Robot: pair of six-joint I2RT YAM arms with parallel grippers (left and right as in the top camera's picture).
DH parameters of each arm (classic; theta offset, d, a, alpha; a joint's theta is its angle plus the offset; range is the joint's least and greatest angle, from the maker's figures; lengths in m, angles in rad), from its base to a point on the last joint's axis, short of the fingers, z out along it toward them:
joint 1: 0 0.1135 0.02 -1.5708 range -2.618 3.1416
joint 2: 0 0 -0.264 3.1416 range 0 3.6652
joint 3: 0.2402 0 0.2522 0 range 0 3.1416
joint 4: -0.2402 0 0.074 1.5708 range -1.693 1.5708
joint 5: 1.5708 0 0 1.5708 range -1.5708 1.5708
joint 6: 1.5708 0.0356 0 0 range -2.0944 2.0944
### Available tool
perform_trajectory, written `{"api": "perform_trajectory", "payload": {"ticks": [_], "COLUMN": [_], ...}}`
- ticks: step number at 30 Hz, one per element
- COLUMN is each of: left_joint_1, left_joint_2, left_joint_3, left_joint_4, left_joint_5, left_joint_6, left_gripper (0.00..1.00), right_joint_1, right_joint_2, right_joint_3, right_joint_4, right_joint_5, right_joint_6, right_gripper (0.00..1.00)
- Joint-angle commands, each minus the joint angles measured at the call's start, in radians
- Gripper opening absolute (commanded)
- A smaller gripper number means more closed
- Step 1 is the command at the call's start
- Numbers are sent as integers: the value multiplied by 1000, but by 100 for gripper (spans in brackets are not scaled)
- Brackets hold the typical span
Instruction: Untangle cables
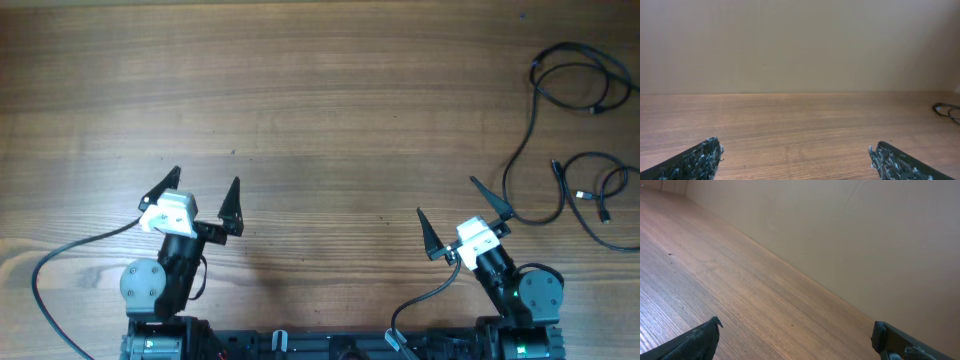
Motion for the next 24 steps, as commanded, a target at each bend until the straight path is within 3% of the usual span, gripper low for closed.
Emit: {"api": "perform_trajectory", "payload": {"ticks": [1, 10, 24], "left_joint_1": [2, 2, 2], "left_joint_2": [-64, -168, -256], "left_joint_3": [-51, -140, -141], "left_joint_4": [3, 3, -166], "left_joint_5": [-32, -31, -32], "left_joint_6": [12, 12, 13], "left_gripper": [100, 100, 100], "right_joint_1": [3, 3, 3], "right_joint_2": [-11, -11, -11], "right_joint_3": [-2, -2, -2], "right_joint_4": [3, 2, 3], "right_joint_5": [-13, -13, -13], "right_joint_6": [13, 13, 13], "right_gripper": [100, 100, 100]}}
